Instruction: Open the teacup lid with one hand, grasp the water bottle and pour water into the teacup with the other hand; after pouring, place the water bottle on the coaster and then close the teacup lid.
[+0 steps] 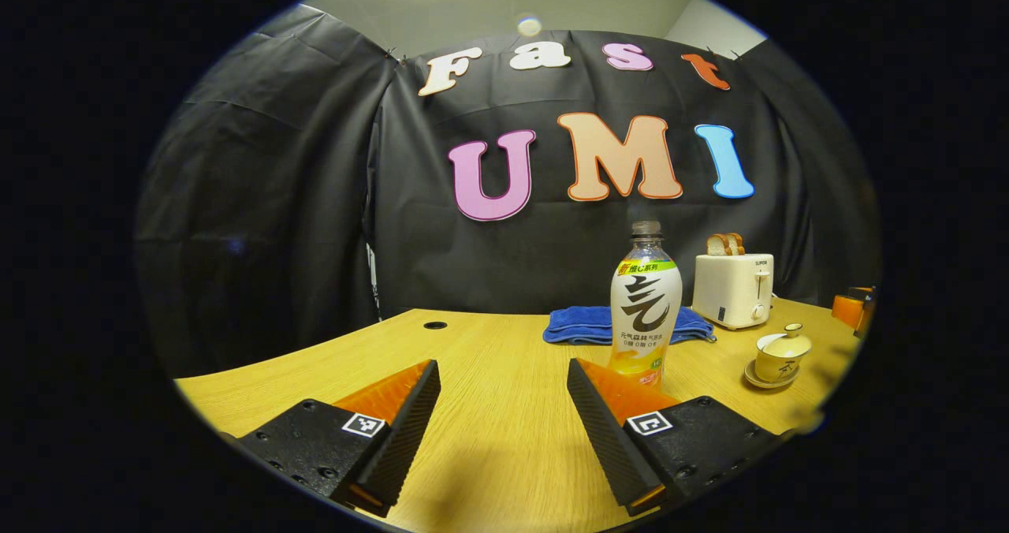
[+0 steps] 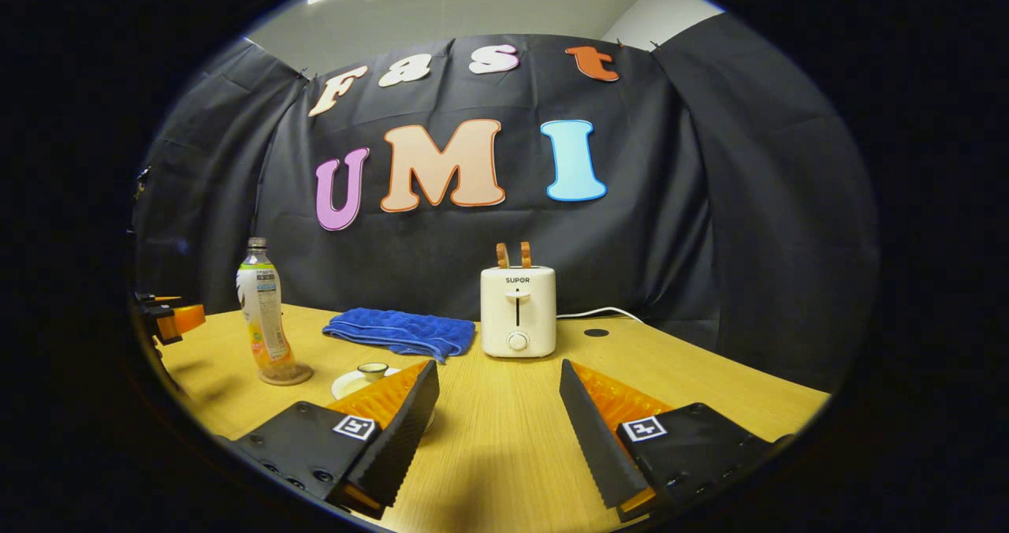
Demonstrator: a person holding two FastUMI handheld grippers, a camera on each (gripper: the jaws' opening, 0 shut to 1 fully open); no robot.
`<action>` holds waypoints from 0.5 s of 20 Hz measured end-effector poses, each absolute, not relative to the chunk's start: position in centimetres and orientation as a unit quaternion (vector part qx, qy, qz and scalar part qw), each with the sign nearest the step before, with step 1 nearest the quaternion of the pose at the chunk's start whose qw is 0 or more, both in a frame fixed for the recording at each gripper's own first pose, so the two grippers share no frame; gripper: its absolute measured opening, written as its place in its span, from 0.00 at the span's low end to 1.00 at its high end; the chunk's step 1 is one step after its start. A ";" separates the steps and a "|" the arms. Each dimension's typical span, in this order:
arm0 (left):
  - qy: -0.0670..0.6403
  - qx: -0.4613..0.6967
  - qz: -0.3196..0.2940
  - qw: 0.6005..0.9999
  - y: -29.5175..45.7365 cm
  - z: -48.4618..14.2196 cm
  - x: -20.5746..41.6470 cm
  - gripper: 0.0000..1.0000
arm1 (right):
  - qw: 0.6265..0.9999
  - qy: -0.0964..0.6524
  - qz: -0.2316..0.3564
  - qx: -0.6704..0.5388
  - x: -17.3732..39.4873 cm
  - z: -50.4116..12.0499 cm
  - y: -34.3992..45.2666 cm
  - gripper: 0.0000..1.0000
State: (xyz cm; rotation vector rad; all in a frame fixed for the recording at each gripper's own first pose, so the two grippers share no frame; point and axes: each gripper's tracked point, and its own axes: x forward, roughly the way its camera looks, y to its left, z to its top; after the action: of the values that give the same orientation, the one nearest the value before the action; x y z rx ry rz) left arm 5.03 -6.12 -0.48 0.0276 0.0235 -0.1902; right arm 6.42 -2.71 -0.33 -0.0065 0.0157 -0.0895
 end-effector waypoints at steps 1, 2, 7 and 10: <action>0.012 0.014 -0.094 0.995 -6.1 -0.4 5.0 0.95 | 0.999 0.008 -0.045 -0.003 6.4 -0.3 -2.7 0.96; 0.011 0.014 -0.094 0.995 -6.0 -0.5 5.0 0.95 | 0.999 0.008 -0.045 -0.003 6.4 -0.3 -2.8 1.00; 0.011 0.014 -0.094 0.995 -5.9 -0.4 5.0 0.95 | 0.999 0.007 -0.045 -0.003 6.5 -0.4 -2.8 0.96; 0.010 0.015 -0.084 0.996 -5.5 -0.4 5.1 0.95 | 0.999 0.007 -0.045 -0.003 6.5 -0.4 -2.8 0.92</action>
State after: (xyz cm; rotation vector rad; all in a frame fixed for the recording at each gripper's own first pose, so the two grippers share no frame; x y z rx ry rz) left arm 5.12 -5.50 -0.39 0.0302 0.0199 -0.1674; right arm 6.55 -2.76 -0.43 -0.0059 0.0145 -0.0891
